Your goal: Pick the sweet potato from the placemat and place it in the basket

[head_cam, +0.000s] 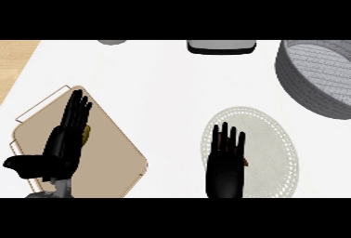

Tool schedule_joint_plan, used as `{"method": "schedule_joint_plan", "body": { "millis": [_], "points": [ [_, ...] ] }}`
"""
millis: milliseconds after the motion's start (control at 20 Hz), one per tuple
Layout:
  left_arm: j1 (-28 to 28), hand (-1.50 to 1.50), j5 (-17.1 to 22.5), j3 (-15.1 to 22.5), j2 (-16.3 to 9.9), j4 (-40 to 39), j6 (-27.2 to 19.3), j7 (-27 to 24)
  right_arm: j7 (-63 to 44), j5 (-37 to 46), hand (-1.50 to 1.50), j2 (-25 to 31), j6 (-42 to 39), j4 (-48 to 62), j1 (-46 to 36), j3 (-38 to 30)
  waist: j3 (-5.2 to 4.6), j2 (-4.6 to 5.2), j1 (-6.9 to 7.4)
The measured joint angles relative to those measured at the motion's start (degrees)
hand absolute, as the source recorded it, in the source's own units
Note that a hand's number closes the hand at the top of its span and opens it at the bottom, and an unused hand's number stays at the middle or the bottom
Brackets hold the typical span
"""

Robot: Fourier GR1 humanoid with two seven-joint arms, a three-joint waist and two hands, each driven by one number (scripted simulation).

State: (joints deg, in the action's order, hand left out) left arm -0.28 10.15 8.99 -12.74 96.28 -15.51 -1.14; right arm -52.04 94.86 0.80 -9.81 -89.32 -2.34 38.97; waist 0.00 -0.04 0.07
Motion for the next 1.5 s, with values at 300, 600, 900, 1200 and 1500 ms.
{"method": "schedule_joint_plan", "body": {
  "millis": [300, 600, 900, 1200, 1500],
  "points": [
    [-0.2, 0.00, -1.5, -1.1, 2.0, -0.7, 1.1, -0.4, 1.9, -1.3, -1.50, 0.4, 2.1, 0.6, 0.3, -2.1, -0.09, -0.22, 0.02],
    [0.6, 0.00, -2.3, -2.0, 2.8, -0.7, 2.9, -0.6, 4.3, -2.3, -1.50, 0.6, 3.4, 1.8, -1.0, -5.2, -0.17, -0.37, 0.06],
    [0.0, 0.00, -3.0, -3.0, 3.6, -0.6, 3.6, 0.7, 5.8, -3.1, -1.50, 0.1, 5.6, 4.3, -2.2, -8.1, -0.28, -0.54, 0.09],
    [-1.3, 0.00, -3.6, -4.0, 4.0, -0.9, 4.0, 1.6, 7.8, -5.0, 1.50, -0.1, 5.9, 7.8, -4.0, -10.5, -0.34, -0.64, 0.14],
    [-1.1, 0.00, -3.9, -4.0, 4.3, -0.2, 4.2, 2.0, 10.0, -3.9, 1.50, 0.9, 4.2, 10.2, -5.9, -9.5, -0.56, -1.02, 0.35]
  ]
}}
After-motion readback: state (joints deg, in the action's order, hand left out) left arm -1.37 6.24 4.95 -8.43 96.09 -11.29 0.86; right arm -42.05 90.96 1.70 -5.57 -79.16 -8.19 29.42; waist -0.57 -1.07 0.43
